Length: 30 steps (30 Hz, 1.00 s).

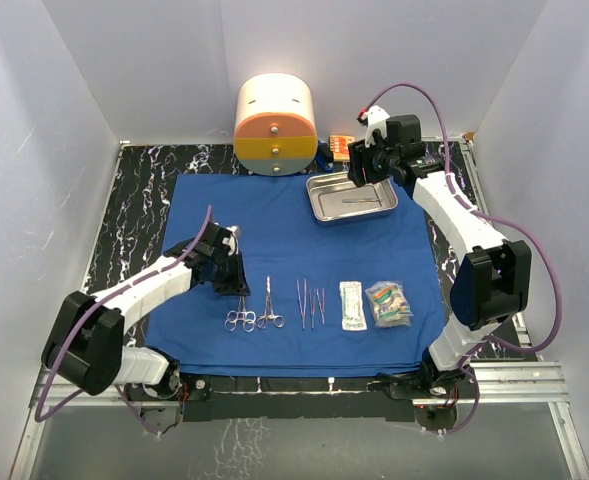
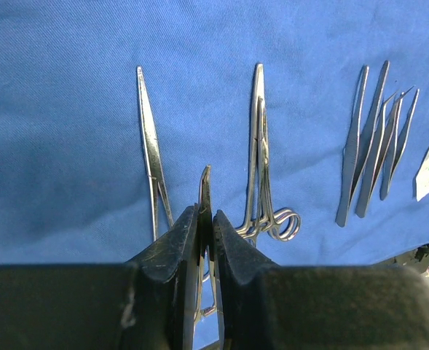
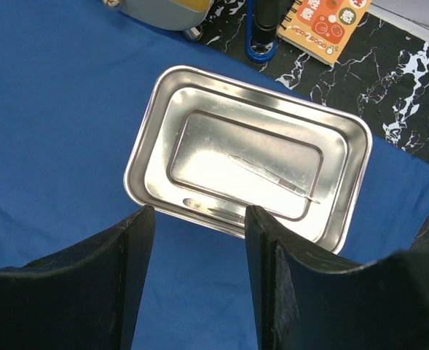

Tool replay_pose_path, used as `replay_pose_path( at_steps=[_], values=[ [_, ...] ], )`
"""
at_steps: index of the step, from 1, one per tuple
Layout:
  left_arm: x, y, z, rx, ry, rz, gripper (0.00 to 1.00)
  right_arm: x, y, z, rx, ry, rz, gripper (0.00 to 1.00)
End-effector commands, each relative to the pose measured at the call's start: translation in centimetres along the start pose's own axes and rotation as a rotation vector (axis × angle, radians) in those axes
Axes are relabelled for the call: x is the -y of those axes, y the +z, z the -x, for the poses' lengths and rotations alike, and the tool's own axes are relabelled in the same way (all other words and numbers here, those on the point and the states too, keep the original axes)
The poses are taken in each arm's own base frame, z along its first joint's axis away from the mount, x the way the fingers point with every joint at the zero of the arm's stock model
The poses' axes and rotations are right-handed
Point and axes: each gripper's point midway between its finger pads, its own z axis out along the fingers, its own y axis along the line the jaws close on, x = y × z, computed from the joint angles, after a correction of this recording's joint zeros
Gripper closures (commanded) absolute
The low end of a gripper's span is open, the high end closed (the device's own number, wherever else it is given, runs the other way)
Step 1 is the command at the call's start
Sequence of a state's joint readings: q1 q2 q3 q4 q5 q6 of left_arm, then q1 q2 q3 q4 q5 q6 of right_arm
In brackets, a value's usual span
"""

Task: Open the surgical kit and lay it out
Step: Place the medical item in the surgical kit.

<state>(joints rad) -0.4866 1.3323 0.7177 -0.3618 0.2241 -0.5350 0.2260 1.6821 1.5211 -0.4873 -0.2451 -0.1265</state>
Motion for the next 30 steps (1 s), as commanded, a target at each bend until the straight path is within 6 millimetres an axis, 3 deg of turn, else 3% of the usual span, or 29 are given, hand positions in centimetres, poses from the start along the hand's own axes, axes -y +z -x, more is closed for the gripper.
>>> replay_pose_path(
  at_steps=[1, 16, 27, 30],
  values=[
    [-0.3, 0.3, 0.0, -0.004, 0.01, 0.002, 1.0, -0.1, -0.3, 1.4, 0.058, 0.0, 0.018, 0.5],
    [-1.7, 0.8, -1.6, -0.049, -0.016, 0.027, 1.0, -0.5, -0.4, 1.0, 0.05, 0.004, 0.035, 0.5],
    [-1.3, 0.9, -0.7, -0.03, 0.013, 0.016, 1.0, -0.8, -0.1, 0.9, 0.043, 0.011, 0.053, 0.5],
    [-1.8, 1.4, -1.3, -0.065, -0.015, 0.037, 1.0, -0.8, -0.1, 0.9, 0.042, 0.012, 0.059, 0.5]
  ],
)
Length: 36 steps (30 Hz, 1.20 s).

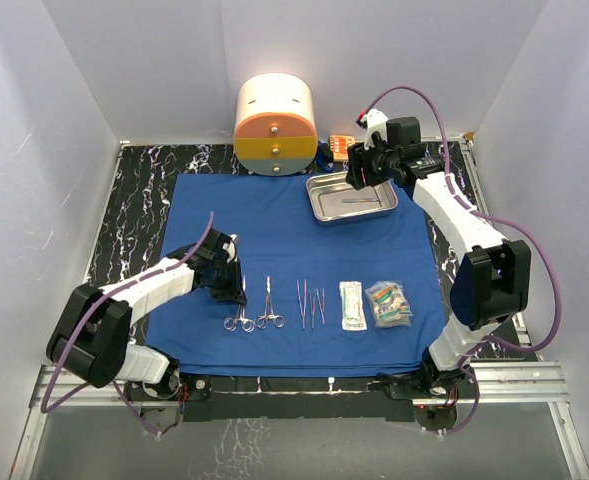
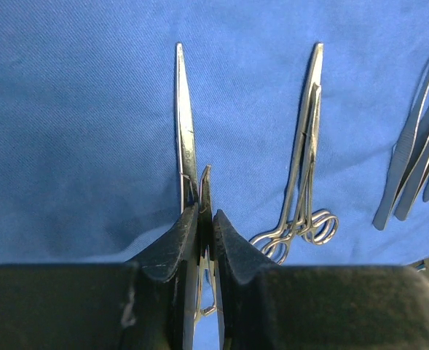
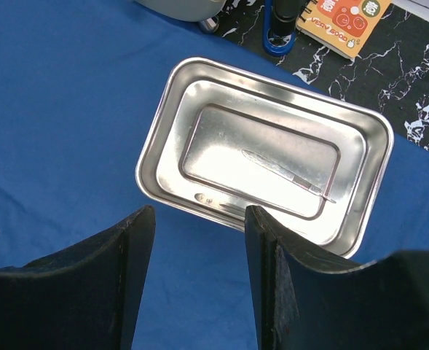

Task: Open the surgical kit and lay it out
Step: Place the medical item in the surgical kit.

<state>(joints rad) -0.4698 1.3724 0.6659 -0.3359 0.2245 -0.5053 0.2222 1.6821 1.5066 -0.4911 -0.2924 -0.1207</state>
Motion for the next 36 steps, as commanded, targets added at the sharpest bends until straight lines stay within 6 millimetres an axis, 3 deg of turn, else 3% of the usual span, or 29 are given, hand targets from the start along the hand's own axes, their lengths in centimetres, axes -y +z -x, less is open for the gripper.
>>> replay_pose_path(
  at_steps=[1, 11, 36],
  values=[
    [0.1, 0.1, 0.4, -0.016, -0.02, 0.0, 1.0, -0.2, -0.3, 1.5, 0.054, -0.002, 0.015, 0.5],
    [0.4, 0.2, 1.7, -0.003, -0.018, 0.0, 1.0, -0.3, -0.3, 1.4, 0.051, -0.003, 0.021, 0.5],
    [0.1, -0.5, 1.7, 0.017, -0.002, 0.013, 0.85, -0.6, -0.3, 1.3, 0.049, 0.002, 0.033, 0.5]
  ],
)
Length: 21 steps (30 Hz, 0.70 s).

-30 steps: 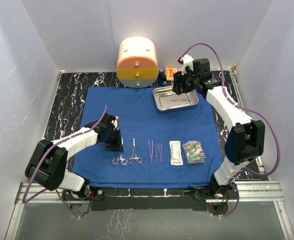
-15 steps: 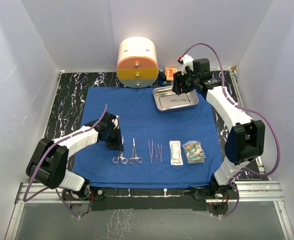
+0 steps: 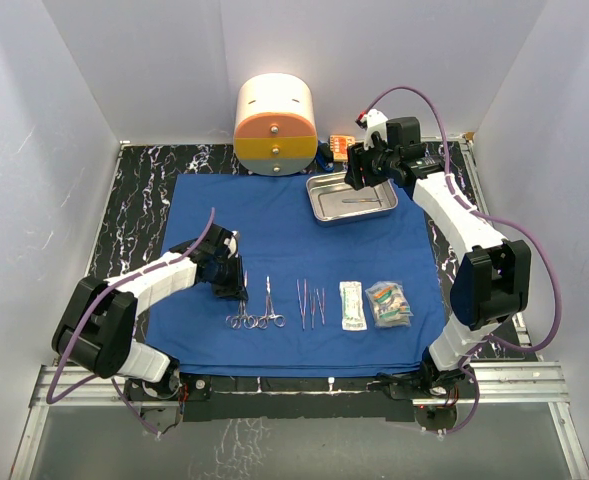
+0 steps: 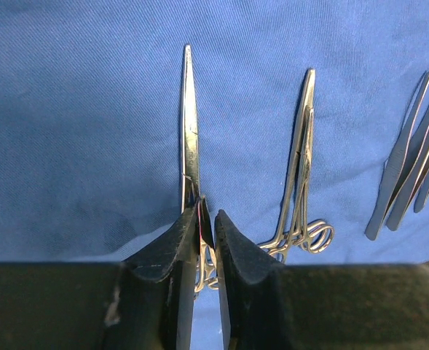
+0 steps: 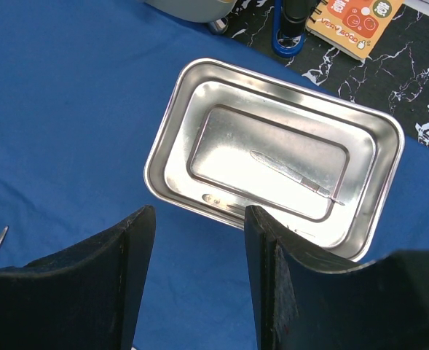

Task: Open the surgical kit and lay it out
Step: Place the medical item in the surgical kit.

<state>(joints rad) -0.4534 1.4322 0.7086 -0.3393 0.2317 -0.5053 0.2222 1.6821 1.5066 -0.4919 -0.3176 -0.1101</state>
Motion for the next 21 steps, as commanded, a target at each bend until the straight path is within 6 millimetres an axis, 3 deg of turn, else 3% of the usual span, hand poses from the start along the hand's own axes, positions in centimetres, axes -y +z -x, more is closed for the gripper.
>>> replay_pose_path(
  at_steps=[1, 13, 21],
  values=[
    [0.1, -1.0, 0.9, 0.035, 0.02, 0.008, 0.85, -0.1, -0.3, 1.2, 0.047, -0.012, 0.008, 0.5],
    [0.7, -1.8, 2.5, 0.074, 0.079, 0.007, 0.85, -0.2, -0.3, 1.1, 0.044, -0.01, 0.013, 0.5],
    [0.4, -1.8, 2.3, 0.063, 0.097, 0.013, 0.83, -0.2, -0.2, 1.0, 0.042, -0.009, 0.013, 0.5]
  ],
)
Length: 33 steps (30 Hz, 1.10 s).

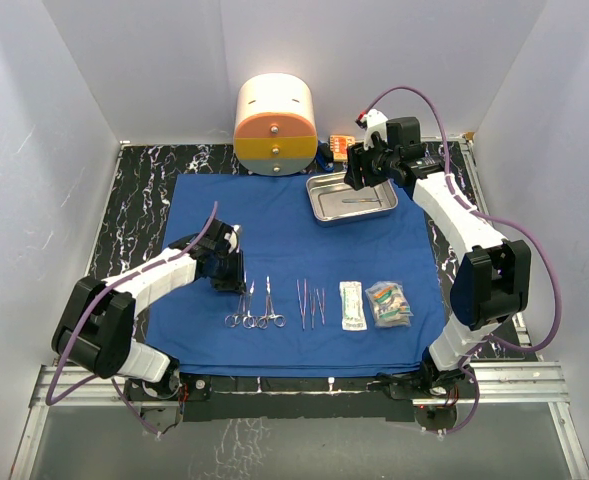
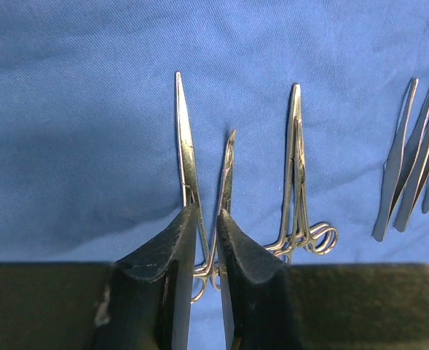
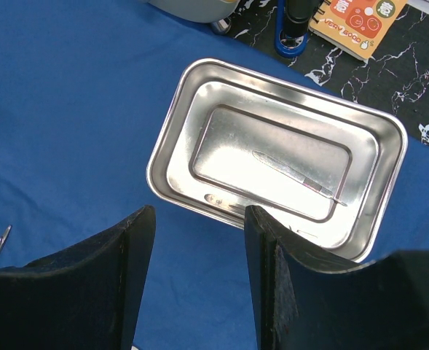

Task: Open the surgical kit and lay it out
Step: Place the medical item in the surgical kit, then adjust the medical item in the surgical kit.

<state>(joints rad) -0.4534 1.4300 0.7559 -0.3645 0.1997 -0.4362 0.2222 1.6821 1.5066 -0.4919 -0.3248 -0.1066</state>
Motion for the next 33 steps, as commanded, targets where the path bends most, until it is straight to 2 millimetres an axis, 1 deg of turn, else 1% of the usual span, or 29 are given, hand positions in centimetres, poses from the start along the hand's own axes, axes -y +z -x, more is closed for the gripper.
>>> replay_pose_path(
  at_steps=[1, 4, 6, 7, 10, 11, 12, 13, 22, 27, 33],
  values=[
    [0.4, -1.1, 0.9, 0.029, 0.024, -0.01, 0.81, 0.0, -0.2, 0.9, 0.039, -0.013, 0.006, 0.5],
    [0.7, -1.5, 1.6, 0.052, 0.051, -0.01, 0.76, -0.1, -0.1, 0.9, 0.037, -0.012, 0.008, 0.5],
    [0.8, -1.9, 2.1, 0.072, 0.077, 0.004, 0.71, 0.0, -0.1, 0.9, 0.038, -0.012, 0.009, 0.5],
    [0.9, -1.9, 2.2, 0.075, 0.085, 0.008, 0.67, 0.0, -0.1, 0.9, 0.038, -0.013, 0.009, 0.5],
    [0.8, -1.8, 2.1, 0.075, 0.107, 0.025, 0.5, -0.1, 0.0, 0.9, 0.037, -0.011, 0.012, 0.5],
    [0.8, -1.7, 2.0, 0.071, 0.114, 0.026, 0.46, -0.1, -0.1, 0.9, 0.038, -0.012, 0.012, 0.5],
    [0.8, -1.6, 1.9, 0.066, 0.118, 0.027, 0.44, -0.1, 0.0, 0.8, 0.036, -0.011, 0.012, 0.5],
    [0.9, -1.5, 1.8, 0.063, 0.125, 0.026, 0.44, -0.1, 0.0, 0.8, 0.036, -0.012, 0.013, 0.5],
    [0.2, -0.4, 1.0, 0.027, 0.185, 0.069, 0.55, -0.2, 0.0, 0.8, 0.035, -0.011, 0.021, 0.5],
    [-0.4, -0.1, 0.4, 0.002, 0.193, 0.099, 0.55, -0.3, 0.0, 0.8, 0.036, -0.013, 0.024, 0.51],
    [-0.1, 0.1, 0.4, 0.009, 0.21, 0.098, 0.54, -0.3, 0.2, 0.6, 0.03, -0.013, 0.029, 0.51]
  ],
)
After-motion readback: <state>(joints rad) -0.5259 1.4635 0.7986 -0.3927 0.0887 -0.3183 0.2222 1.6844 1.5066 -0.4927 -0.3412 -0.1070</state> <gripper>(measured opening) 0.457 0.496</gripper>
